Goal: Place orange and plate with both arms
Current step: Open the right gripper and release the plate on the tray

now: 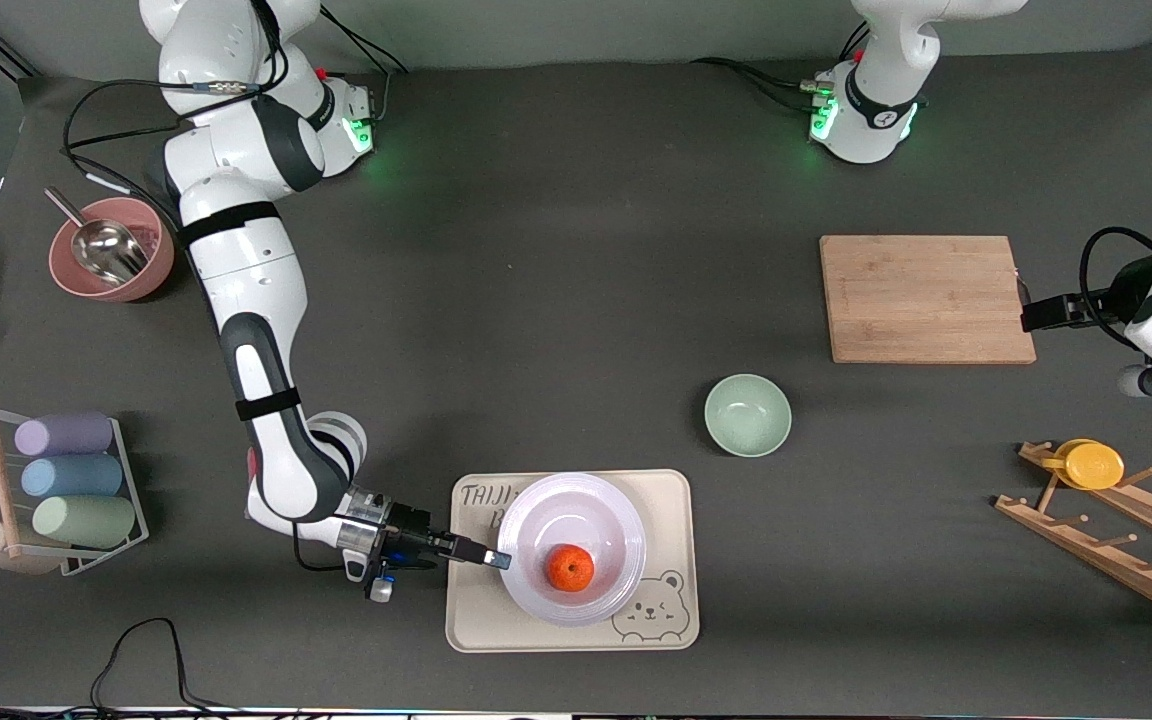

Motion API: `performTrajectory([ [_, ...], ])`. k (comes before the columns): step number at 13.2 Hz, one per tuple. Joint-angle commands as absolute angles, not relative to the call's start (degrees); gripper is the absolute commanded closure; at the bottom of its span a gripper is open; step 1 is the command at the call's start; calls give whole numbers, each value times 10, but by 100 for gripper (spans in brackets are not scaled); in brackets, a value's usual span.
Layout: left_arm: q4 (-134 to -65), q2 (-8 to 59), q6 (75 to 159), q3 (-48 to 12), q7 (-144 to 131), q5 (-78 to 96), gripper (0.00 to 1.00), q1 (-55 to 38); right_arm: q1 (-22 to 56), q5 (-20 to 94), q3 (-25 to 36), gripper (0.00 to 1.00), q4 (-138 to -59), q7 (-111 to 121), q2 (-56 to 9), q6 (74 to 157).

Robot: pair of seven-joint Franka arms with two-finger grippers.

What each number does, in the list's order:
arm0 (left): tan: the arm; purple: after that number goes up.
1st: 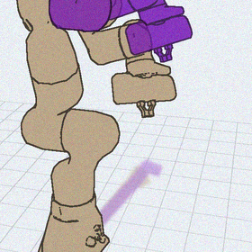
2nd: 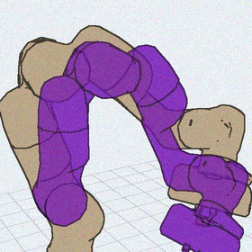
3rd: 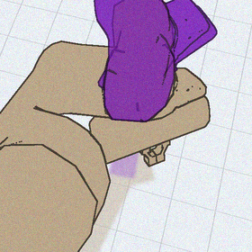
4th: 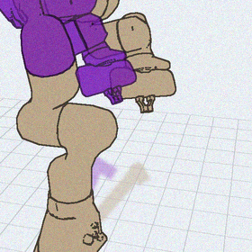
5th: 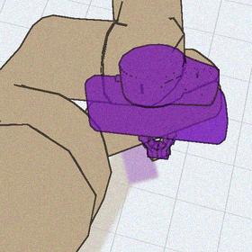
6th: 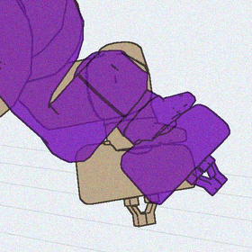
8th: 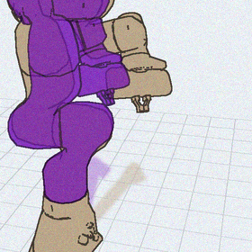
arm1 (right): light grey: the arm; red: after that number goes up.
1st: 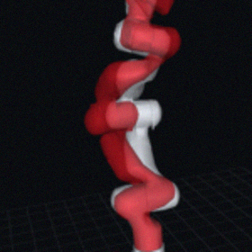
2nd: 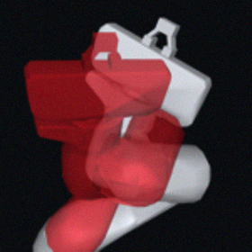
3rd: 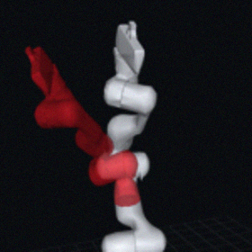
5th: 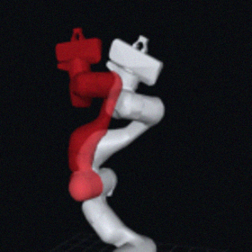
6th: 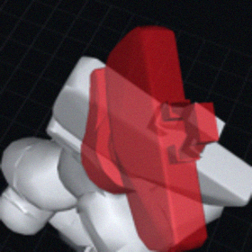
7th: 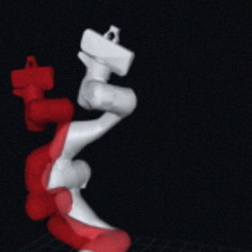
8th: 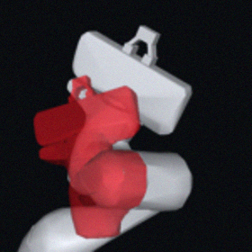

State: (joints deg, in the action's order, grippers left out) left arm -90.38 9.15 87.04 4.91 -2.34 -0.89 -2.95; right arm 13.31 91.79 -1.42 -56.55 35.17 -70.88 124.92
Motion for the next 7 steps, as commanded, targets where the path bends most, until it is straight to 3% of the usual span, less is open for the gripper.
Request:
performTrajectory([
  [1,-892,94,856,52,-33,-4,0,-35,132,912,-19,100,-567,378,-715,1253],
  [4,-891,94,857,52,-33,-7,0,-42,132,910,-19,100,-575,377,-715,1253],
  [7,-887,94,853,53,-33,-11,0,-43,133,902,-13,79,-577,374,-711,1253],
])
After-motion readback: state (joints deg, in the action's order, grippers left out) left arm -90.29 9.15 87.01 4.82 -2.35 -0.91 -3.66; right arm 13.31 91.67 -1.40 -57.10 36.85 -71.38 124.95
